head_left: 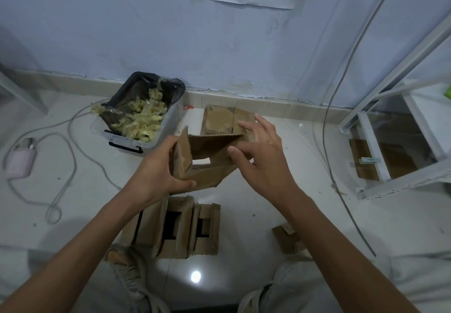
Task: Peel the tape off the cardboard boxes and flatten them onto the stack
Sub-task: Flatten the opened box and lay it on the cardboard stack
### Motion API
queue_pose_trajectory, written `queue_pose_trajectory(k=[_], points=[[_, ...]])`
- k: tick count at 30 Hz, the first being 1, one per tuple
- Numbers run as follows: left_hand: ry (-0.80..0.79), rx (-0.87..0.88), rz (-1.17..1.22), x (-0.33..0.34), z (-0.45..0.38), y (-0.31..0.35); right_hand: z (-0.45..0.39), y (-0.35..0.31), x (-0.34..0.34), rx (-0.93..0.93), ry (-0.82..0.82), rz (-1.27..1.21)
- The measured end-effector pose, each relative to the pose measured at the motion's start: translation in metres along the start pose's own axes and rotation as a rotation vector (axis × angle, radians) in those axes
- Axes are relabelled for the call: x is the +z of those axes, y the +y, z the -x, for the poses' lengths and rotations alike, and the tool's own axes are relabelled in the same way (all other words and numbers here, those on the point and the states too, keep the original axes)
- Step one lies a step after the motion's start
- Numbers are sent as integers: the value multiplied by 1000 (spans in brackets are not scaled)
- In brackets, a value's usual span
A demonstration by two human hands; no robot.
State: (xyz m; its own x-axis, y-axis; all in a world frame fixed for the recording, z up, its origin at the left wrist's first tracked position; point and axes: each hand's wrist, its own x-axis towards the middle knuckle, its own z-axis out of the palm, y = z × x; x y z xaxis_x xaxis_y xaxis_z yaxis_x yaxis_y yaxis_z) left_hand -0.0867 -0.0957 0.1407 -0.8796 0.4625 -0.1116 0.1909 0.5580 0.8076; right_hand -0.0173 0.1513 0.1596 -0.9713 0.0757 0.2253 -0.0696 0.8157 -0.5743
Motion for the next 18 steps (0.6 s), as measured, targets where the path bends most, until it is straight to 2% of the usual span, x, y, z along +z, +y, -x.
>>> queue_pose_trajectory(k=[4, 8, 11, 14, 16, 18], points=[[-129, 131, -127, 4, 1, -7, -12, 1, -5, 217, -160, -98], [-137, 115, -85, 6, -4, -14, -19, 10, 3, 337, -241, -318], [-109, -30, 85, 3, -10, -13, -24, 19, 6, 537, -200, -759], [-171, -210, 298, 7, -14, -6, -24, 41, 14, 558, -176, -1043], [-185, -313, 457, 12, -17, -2, -23, 53, 18, 582, -225, -1092], [-152, -385, 636, 15, -19, 1, -24, 60, 21, 595, -277, -1004]])
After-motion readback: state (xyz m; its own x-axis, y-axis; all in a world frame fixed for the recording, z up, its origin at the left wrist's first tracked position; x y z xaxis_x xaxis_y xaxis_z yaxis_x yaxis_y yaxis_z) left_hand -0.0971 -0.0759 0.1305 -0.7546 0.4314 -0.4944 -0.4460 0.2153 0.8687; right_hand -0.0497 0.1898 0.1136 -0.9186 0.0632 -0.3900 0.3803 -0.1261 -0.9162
